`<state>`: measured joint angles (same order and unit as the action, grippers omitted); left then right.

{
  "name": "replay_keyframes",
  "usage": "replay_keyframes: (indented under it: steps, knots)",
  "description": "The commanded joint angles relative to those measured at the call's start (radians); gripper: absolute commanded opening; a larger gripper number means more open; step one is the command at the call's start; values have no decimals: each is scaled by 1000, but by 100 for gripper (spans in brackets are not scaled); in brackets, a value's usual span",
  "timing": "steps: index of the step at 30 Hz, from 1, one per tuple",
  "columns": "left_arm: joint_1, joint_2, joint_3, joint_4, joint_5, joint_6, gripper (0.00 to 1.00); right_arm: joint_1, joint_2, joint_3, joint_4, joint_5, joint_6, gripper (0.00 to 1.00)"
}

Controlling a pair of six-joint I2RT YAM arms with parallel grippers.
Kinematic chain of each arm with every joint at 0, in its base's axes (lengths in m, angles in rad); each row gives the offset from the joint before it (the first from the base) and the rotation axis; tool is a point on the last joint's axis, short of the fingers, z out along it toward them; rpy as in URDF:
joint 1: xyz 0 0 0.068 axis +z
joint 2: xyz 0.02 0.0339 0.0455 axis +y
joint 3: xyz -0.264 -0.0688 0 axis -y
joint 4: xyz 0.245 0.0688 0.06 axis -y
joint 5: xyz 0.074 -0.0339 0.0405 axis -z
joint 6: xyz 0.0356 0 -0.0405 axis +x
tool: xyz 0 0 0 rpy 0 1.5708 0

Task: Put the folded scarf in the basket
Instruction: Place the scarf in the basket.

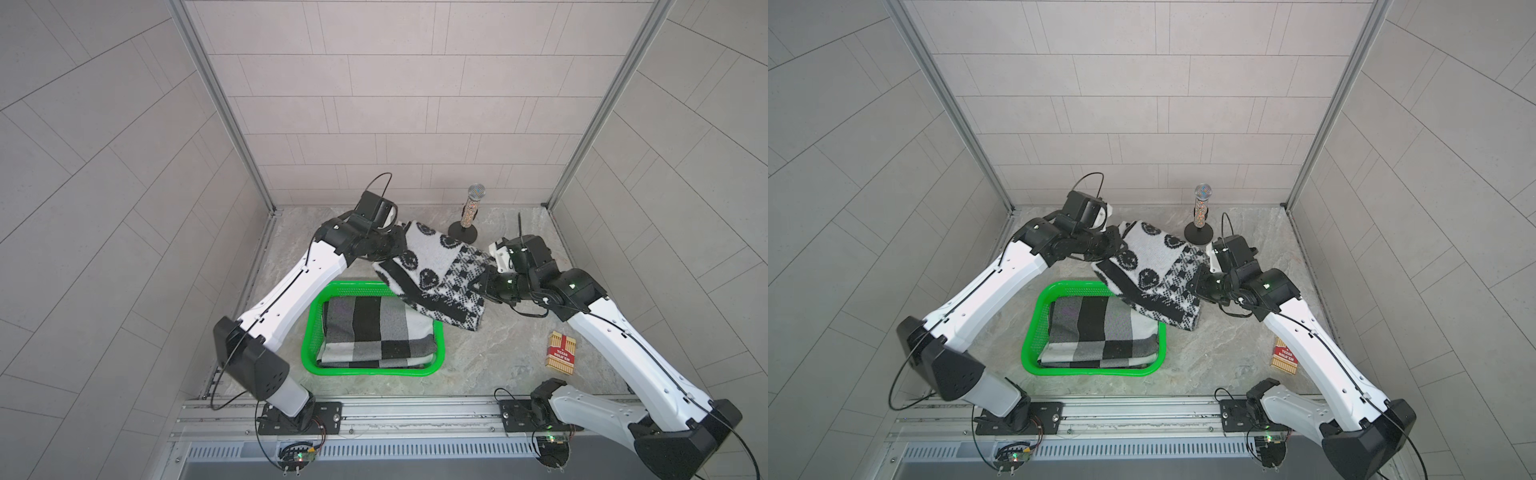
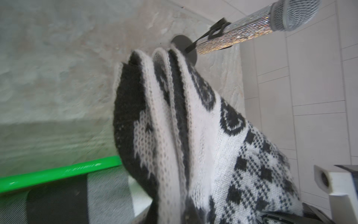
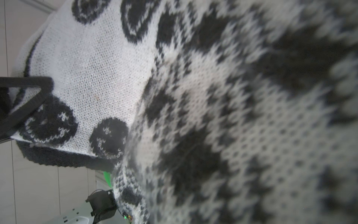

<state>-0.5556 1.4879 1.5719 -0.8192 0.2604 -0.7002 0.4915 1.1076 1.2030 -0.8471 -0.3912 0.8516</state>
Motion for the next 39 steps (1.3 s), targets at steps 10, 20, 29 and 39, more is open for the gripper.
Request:
replay_keyframes:
  steps: [10,20,29,39]
  knots:
    - [144,-488,-420,-153,-152,-71,0,329,213,74,152,26,-4,0]
    - [193,-571,-627,-124,-213,-59,0,378,278,-44,247,63,8,0]
    - [218,-570,-727,-60,-250,-43,0,371,362,-55,258,75,-35,0]
    - [227,-584,-813,-34,-272,-84,0,371,394,-108,260,117,-22,0]
